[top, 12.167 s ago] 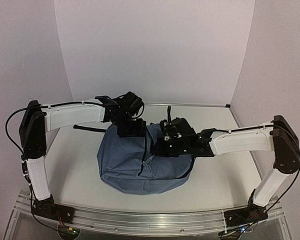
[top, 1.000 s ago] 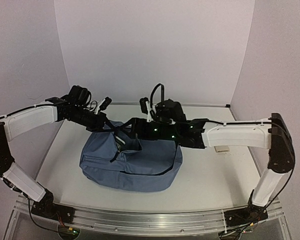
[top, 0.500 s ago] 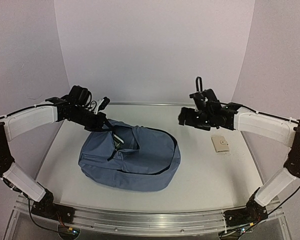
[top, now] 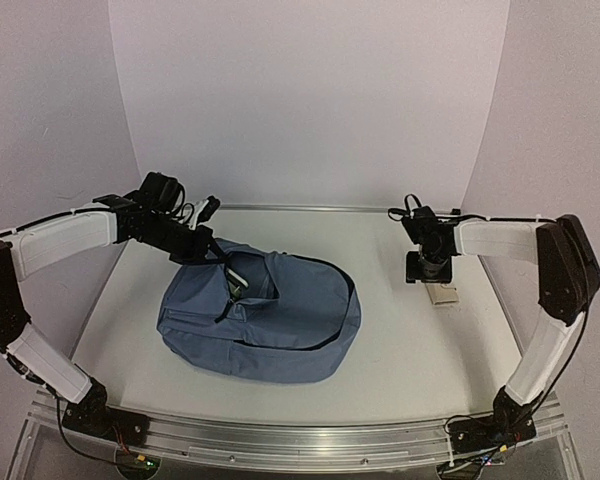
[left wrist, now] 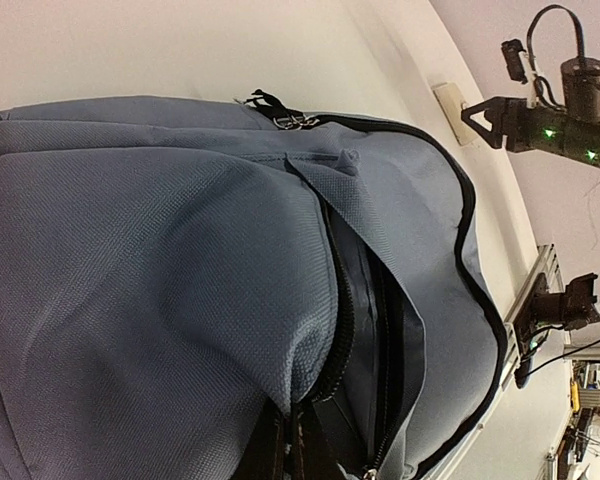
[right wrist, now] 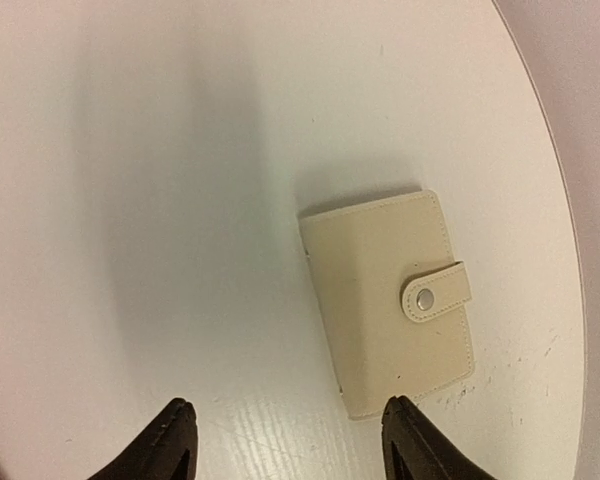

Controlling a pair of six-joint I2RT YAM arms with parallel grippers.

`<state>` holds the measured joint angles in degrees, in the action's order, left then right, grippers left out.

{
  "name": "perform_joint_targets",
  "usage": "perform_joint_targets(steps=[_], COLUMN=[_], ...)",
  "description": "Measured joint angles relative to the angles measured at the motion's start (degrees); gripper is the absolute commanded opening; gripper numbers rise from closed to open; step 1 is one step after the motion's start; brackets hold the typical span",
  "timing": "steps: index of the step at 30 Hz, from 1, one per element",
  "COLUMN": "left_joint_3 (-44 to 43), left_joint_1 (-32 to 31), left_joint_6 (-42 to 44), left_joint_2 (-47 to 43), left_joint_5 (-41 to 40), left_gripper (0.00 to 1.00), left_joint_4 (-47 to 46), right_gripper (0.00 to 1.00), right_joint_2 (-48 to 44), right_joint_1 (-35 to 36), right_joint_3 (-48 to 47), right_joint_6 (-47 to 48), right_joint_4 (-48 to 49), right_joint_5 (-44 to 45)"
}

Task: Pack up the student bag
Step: Pick up the personal item from the center of the board.

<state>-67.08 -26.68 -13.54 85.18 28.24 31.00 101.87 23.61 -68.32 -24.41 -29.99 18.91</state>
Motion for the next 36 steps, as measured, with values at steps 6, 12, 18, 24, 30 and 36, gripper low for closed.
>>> perform_joint_targets(steps=[6,12,18,24,30,36], left_joint_3=[-0.2,-0.2,-0.2,-0.3,-0.4,-0.4], left_joint_1=[0.0,0.0,0.0,0.0,0.0,0.1], left_joint_6=[0.0,0.0,0.1,0.1,0.1,0.4], left_joint_2=[0.7,0.8,0.9,1.3,1.4,1.4], left_joint_5=[-1.0,-2.0,-2.3,-2.3,-2.4,-3.7], left_gripper=[0.0,0.0,0.0,0.0,0.07,0.62], left_joint_4=[0.5,1.0,1.1,1.5,1.6,2.0], right_gripper=[0.54,0.47,0.33,0.11,0.0,0.0], right_joint_2=[7.4,11.9,14.3,14.8,14.8,12.9], right_joint_1=[-2.3,-3.1,-3.1,-3.5,-3.6,-3.8], right_joint_3=[-1.7,-3.5,-5.1,-5.3,-5.5,-5.4], right_joint_6=[3.0,4.7,6.0,6.9,7.5,7.7], right_joint_4=[-1.9,-3.0,-3.1,-2.6,-2.3,-2.4], right_joint_5=[3.4,7.8,10.4,10.1,10.2,9.1])
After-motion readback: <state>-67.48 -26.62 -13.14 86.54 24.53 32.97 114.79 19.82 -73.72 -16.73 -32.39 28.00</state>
